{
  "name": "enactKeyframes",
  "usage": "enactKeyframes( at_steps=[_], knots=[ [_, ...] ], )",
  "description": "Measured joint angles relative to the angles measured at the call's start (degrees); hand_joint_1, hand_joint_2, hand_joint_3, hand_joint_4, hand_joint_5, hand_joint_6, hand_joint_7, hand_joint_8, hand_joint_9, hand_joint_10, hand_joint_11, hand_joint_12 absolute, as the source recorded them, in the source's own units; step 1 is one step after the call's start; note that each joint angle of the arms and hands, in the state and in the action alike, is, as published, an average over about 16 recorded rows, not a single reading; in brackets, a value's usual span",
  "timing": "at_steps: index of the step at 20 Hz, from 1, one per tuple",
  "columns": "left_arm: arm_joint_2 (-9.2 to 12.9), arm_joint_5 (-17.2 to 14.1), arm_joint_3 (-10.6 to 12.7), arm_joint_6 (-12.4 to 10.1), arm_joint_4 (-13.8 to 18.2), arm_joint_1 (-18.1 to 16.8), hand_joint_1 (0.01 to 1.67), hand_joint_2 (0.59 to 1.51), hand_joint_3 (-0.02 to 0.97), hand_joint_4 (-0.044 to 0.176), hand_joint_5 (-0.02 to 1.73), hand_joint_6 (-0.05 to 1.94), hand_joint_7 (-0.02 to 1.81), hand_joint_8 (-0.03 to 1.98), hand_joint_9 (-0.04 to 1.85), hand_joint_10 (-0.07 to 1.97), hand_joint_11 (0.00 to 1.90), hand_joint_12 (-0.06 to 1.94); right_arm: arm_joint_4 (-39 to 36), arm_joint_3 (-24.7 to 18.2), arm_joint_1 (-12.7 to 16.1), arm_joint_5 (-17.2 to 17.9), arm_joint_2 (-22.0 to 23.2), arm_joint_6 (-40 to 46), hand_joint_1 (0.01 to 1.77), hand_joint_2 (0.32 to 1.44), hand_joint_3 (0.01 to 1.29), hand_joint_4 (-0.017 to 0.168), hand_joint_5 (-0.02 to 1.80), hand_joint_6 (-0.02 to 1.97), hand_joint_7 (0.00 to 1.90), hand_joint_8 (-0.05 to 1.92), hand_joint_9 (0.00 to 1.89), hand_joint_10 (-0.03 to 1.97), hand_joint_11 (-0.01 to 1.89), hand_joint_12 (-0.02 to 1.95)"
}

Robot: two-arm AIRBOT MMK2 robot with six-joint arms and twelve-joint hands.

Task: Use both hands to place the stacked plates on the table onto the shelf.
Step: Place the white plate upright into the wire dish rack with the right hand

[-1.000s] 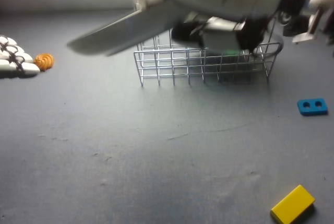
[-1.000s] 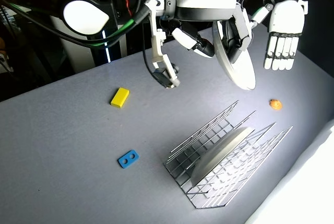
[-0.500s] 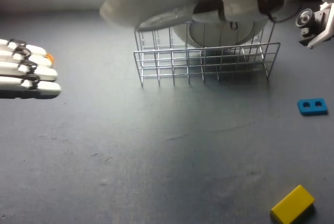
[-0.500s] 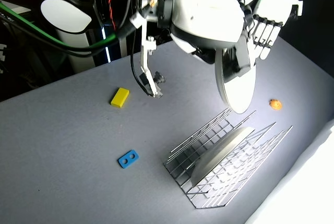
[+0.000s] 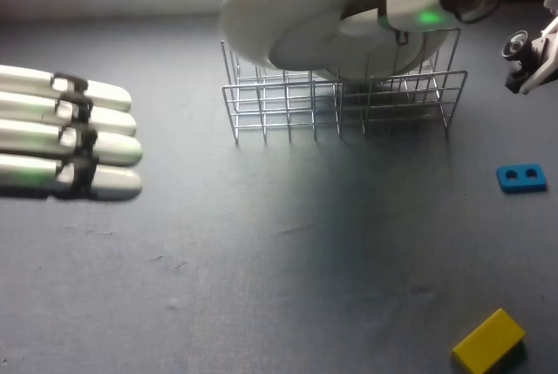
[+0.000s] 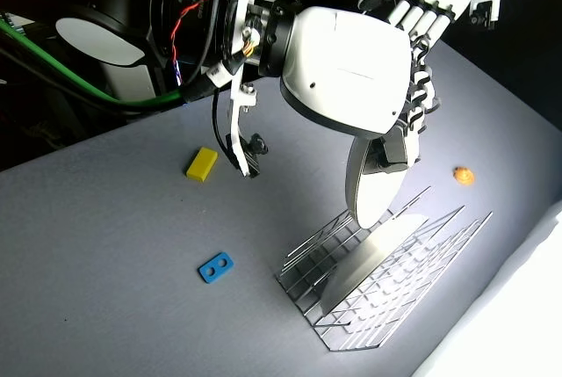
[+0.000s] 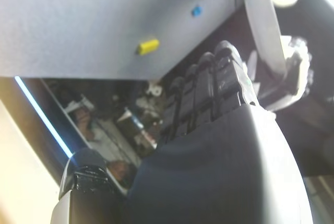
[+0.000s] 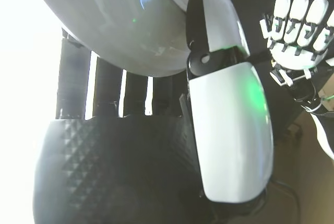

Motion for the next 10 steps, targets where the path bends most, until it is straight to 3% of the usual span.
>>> enactKeyframes(
  at_steps=[10],
  knots=[
    [2.3,-5.1,-4.1,0.2,2.6,-4.8,0.01,1.072,0.016,0.003,0.02,0.02,0.01,0.00,0.02,0.01,0.02,0.01,9.5,3.4,-0.4,-2.2,-2.3,-0.5,1.19,1.06,0.01,-0.006,0.79,1.05,1.00,1.14,1.18,0.69,0.97,1.17]
  ],
)
